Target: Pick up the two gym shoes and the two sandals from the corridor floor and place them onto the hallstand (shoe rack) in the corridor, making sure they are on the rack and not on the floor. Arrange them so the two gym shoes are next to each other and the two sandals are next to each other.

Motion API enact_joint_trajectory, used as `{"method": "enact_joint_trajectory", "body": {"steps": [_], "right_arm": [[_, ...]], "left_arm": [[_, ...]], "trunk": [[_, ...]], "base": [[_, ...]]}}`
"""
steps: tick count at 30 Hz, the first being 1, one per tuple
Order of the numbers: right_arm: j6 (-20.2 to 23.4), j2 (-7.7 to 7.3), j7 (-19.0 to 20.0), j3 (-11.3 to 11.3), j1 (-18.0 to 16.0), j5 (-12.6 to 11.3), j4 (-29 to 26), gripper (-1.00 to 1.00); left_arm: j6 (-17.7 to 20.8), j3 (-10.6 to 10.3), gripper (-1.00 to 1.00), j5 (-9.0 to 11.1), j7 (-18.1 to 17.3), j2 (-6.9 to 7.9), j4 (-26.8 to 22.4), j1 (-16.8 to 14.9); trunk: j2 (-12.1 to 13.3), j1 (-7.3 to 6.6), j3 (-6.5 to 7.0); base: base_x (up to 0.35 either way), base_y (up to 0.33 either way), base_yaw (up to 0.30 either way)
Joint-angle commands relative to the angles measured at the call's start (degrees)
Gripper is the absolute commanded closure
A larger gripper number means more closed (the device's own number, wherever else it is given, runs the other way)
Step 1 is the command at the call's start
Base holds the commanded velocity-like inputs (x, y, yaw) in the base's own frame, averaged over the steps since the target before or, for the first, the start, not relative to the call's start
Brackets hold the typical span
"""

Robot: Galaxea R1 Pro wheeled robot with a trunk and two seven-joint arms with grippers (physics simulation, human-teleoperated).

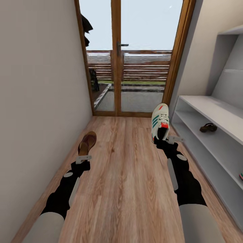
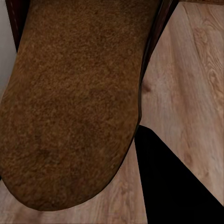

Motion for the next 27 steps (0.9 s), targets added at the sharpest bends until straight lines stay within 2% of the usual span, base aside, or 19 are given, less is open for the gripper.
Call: {"method": "enact_joint_trajectory", "body": {"steps": [1, 27], "right_arm": [[0.31, 0.03, -0.18, -0.03, -0.03, -0.07, -0.09, 1.00], [0.31, 0.03, -0.18, -0.03, -0.03, -0.07, -0.07, 1.00]], "left_arm": [[0.33, 0.16, 1.00, -0.77, -0.25, -0.06, -0.12, -0.02], [0.33, 0.21, 1.00, -0.77, -0.25, -0.06, -0.12, -0.02]], "trunk": [[-0.02, 0.02, -0.05], [-0.02, 0.02, -0.05]], "base": [[0.349, 0.000, 0.000], [0.349, 0.000, 0.000]]}}
